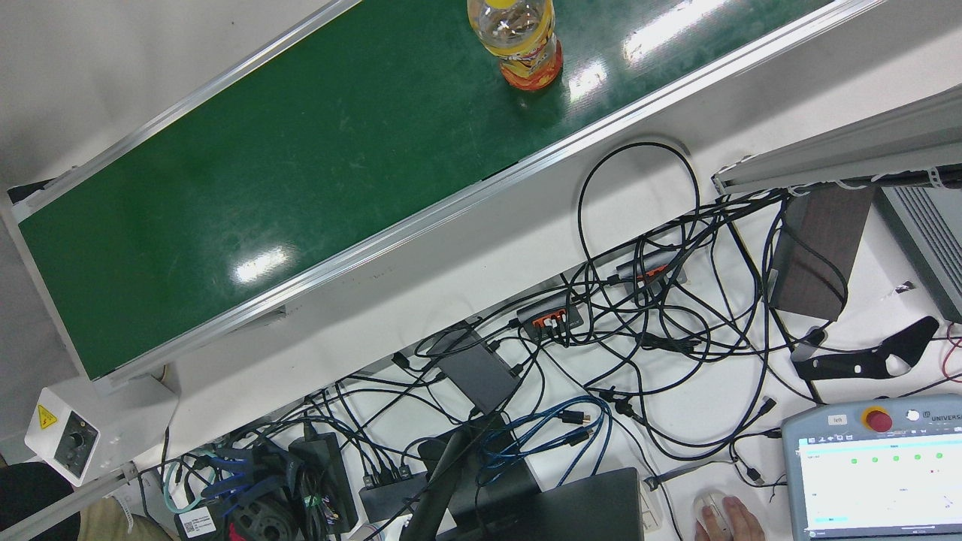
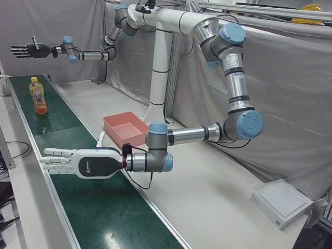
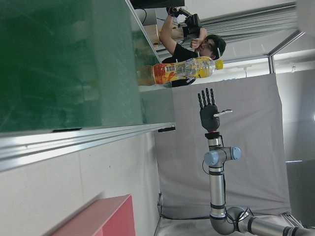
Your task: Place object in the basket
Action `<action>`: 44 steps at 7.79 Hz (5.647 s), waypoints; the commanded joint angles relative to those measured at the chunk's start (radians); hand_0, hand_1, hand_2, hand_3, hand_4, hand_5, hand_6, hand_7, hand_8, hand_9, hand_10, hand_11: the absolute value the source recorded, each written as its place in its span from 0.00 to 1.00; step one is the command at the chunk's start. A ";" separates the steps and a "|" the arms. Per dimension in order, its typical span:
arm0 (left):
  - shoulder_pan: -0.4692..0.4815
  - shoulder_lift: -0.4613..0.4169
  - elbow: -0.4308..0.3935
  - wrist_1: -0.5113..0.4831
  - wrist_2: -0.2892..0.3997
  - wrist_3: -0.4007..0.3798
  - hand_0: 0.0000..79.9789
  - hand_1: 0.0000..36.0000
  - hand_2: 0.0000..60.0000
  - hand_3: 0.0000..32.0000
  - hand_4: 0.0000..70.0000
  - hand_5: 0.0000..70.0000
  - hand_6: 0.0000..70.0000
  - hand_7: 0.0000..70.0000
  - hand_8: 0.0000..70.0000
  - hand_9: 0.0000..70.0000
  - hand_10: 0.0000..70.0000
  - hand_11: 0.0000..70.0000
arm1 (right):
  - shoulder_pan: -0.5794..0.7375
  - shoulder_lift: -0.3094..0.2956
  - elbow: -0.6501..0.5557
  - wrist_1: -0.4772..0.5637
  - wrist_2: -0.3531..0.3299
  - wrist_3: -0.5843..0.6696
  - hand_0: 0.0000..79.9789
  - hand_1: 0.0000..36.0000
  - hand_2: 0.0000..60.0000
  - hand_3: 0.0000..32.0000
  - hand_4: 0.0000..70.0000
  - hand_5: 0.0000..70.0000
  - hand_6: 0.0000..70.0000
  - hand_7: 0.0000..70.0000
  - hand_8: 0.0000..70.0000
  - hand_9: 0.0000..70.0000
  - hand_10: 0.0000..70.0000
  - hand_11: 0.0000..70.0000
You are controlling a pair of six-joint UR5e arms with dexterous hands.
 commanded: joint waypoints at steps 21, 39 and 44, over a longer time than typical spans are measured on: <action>0.000 -0.003 -0.003 0.001 0.000 -0.002 0.71 0.09 0.00 0.00 0.14 0.09 0.00 0.00 0.00 0.00 0.03 0.07 | 0.000 0.001 -0.001 -0.001 0.000 0.000 0.00 0.00 0.00 0.00 0.00 0.00 0.00 0.00 0.00 0.00 0.00 0.00; 0.000 -0.003 -0.001 0.001 0.000 0.000 0.70 0.07 0.00 0.00 0.14 0.09 0.00 0.00 0.00 0.00 0.03 0.07 | 0.000 -0.001 -0.001 -0.001 0.000 0.000 0.00 0.00 0.00 0.00 0.00 0.00 0.00 0.00 0.00 0.00 0.00 0.00; 0.002 -0.003 -0.003 0.027 0.000 0.000 0.73 0.11 0.00 0.00 0.14 0.09 0.00 0.00 0.00 0.00 0.02 0.05 | 0.000 0.001 -0.001 0.001 0.000 0.000 0.00 0.00 0.00 0.00 0.00 0.00 0.00 0.00 0.00 0.00 0.00 0.00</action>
